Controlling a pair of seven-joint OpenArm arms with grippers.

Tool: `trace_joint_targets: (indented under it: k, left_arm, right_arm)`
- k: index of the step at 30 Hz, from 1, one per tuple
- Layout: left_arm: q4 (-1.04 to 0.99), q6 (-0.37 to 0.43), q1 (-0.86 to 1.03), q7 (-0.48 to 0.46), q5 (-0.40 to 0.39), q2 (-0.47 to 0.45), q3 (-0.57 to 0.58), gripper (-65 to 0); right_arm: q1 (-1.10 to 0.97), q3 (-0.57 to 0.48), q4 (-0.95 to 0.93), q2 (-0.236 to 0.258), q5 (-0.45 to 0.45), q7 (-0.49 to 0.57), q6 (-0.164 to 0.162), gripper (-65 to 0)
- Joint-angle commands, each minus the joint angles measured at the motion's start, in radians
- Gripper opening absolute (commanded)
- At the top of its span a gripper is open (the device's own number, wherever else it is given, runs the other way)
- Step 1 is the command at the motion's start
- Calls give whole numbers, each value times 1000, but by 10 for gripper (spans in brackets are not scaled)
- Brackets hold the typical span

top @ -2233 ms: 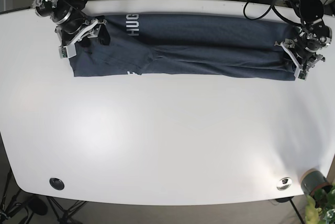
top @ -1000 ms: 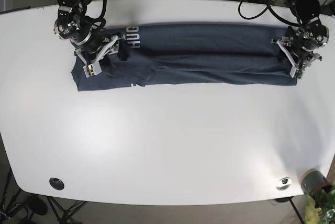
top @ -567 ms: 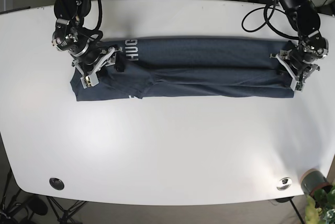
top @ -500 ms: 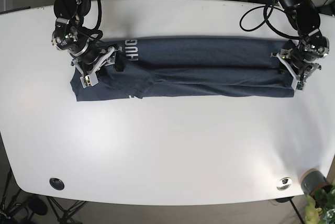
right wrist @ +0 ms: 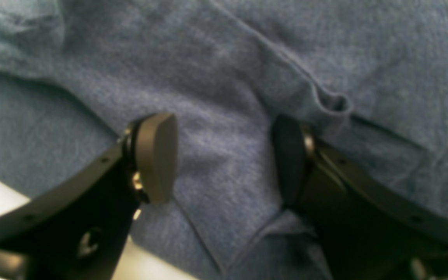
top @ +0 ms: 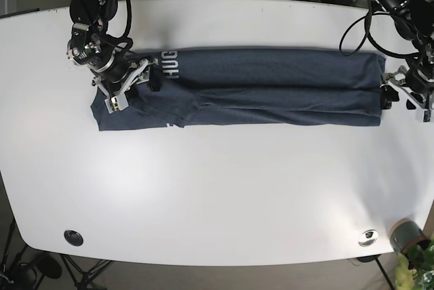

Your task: Fold the T-shirt properly

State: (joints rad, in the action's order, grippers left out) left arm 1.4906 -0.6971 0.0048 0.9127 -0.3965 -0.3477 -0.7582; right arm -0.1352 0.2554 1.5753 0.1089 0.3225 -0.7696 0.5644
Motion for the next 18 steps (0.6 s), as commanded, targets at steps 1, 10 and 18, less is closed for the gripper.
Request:
trace_joint_targets:
  k: [1,10,18]
  left_arm:
    - [-17,-1,-12,-16,-22,-21,-5,-192]
    - [-258,-1,-67,-19,-22,-26,-7,-192]
    - [-275,-1,-67,-20,-22,-20,39,-192]
  right_arm:
    - [4,2,6,5,-4,-21,6,-279]
    - [4,5,3,5,-6,-18,6,-279]
    - [4,5,1,5,-6,-18,6,-279]
